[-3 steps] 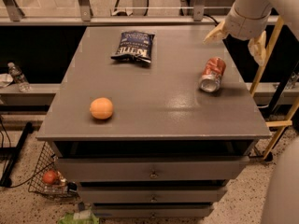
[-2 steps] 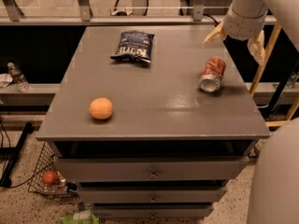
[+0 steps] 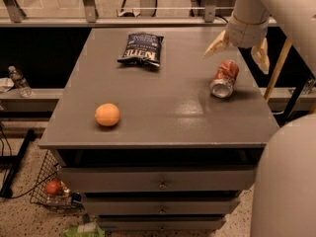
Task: Place coke can upright
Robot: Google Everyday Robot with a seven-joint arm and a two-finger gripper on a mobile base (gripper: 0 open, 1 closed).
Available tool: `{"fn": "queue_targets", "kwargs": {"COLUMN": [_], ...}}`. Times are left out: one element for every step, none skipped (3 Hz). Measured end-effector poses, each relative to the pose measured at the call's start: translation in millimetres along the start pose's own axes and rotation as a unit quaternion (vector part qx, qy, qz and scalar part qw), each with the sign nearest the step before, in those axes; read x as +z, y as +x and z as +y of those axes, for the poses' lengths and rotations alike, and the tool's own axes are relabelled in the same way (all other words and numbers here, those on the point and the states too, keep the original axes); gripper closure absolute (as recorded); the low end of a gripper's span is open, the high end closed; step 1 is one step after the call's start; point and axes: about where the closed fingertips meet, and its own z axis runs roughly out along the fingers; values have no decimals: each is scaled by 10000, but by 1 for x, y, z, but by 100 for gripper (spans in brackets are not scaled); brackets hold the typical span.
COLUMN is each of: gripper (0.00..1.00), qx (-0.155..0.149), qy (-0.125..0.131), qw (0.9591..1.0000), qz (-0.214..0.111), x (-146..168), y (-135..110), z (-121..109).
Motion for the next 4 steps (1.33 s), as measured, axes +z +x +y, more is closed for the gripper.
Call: {"fn": "queue_targets", "kwargs": {"gripper": [0,0,0,18], "qx": [-39,-22,-2,-4], "qy": [-102,-105,-99,-131], "qw": [9998,9996,9995,9994], "qz": [-178,-263,-312,-320], "x": [13,23,32,38], "y": [-3,1,9,15], "z": [-11,-21,-29,-32]}}
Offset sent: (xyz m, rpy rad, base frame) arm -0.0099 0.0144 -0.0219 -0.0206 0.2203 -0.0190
